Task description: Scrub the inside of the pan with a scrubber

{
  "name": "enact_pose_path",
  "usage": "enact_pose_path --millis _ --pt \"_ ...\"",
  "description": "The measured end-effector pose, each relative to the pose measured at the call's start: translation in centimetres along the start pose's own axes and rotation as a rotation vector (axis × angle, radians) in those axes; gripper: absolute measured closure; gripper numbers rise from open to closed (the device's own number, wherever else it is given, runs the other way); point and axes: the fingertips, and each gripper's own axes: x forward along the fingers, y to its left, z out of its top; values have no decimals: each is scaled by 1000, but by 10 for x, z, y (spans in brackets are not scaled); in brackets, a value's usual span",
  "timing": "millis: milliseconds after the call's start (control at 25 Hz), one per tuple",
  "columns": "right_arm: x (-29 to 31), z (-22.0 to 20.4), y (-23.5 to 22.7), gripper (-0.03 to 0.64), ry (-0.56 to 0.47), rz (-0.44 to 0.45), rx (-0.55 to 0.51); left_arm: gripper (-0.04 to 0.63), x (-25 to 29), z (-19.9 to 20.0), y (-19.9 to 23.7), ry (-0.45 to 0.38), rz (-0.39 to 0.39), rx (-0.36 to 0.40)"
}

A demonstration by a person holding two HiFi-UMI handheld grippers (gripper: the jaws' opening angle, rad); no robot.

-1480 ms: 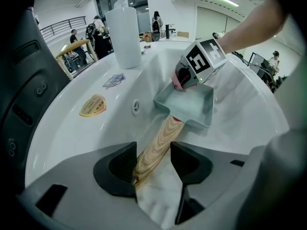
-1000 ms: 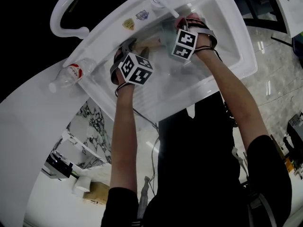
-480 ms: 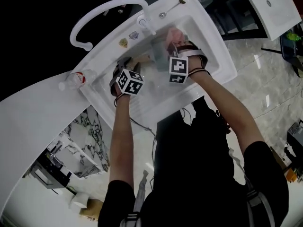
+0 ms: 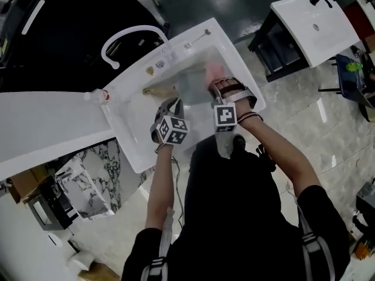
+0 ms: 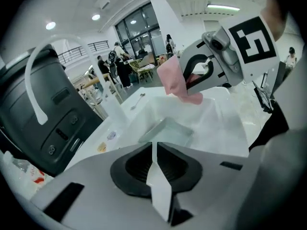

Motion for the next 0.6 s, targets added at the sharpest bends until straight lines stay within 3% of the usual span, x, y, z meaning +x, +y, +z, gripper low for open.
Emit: enact_pose_path --millis 240,480,600 --pt "-88 -20 0 578 -47 -75 -98 555 -56 49 -44 -94 91 -48" --pt "-161 -47 1 575 -104 -158 -26 560 -112 84 -90 -209 147 -129" --pt "-194 -56 -2 575 -174 -166 76 562 -138 95 -109 -260 170 -181"
